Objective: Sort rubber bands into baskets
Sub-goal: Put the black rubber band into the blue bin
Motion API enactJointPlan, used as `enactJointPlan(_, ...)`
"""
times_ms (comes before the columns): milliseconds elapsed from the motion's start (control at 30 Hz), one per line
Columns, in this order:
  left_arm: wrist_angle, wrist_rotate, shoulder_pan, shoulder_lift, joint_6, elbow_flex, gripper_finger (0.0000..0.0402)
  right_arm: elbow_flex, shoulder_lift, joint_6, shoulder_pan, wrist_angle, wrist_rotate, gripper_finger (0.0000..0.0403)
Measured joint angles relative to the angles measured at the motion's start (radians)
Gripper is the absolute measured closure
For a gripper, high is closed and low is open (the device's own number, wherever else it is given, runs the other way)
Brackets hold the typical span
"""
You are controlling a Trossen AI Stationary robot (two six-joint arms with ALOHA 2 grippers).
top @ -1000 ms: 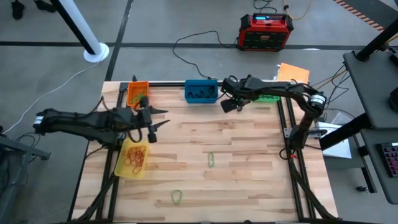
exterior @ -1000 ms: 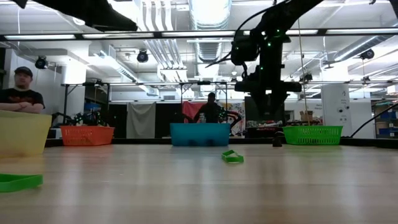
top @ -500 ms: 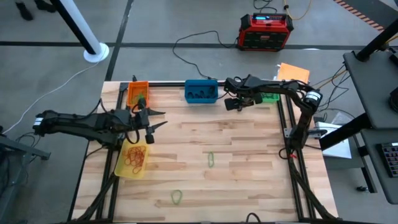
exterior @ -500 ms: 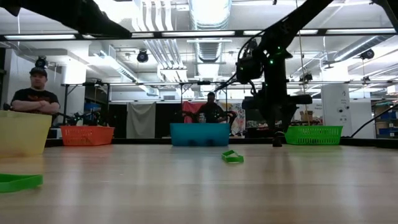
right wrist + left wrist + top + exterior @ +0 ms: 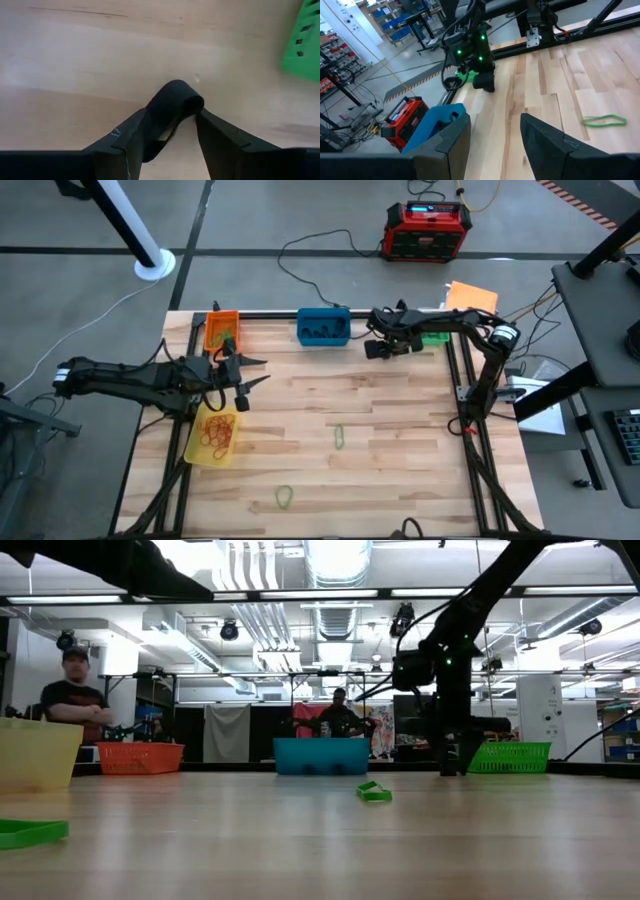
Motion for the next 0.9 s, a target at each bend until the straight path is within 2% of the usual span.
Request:
enactJointPlan(133, 0.015, 0.000, 0.000, 0.008, 0.000, 0.000, 0.0245, -0.037, -0.005, -0.016, 0.001, 0.056, 0.002, 0.0264)
enactJointPlan(333, 0.019, 0.000, 0.001, 0.025, -0.010, 0.000, 0.0245, -0.051, -0.006, -0.066, 0.013, 0.077, 0.008, 0.0364)
enactJointPlan(400, 0.021, 0.000, 0.001, 0.032, -0.016, 0.000, 0.0245, -0.046, -0.010, -0.084, 0.020, 0.071, 0.009, 0.0384)
enactJointPlan(600, 0.021, 0.000, 0.001, 0.058, -0.034, 0.001, 0.0245, 0.028, -0.046, -0.115, 0.059, 0.001, -0.007, 0.0393)
enactJointPlan(733, 0.026, 0.000, 0.001, 0.079, -0.045, 0.001, 0.0245, 0.117, -0.072, -0.165, 0.092, -0.024, 0.032, 0.0393)
enactJointPlan(833, 0.049, 0.000, 0.001, 0.094, -0.046, 0.001, 0.0245, 0.193, -0.076, -0.250, 0.115, -0.003, 0.090, 0.0393)
enactJointPlan(900, 0.064, 0.000, 0.001, 0.105, -0.046, 0.001, 0.0245, 0.224, -0.077, -0.355, 0.126, 0.081, 0.100, 0.0393)
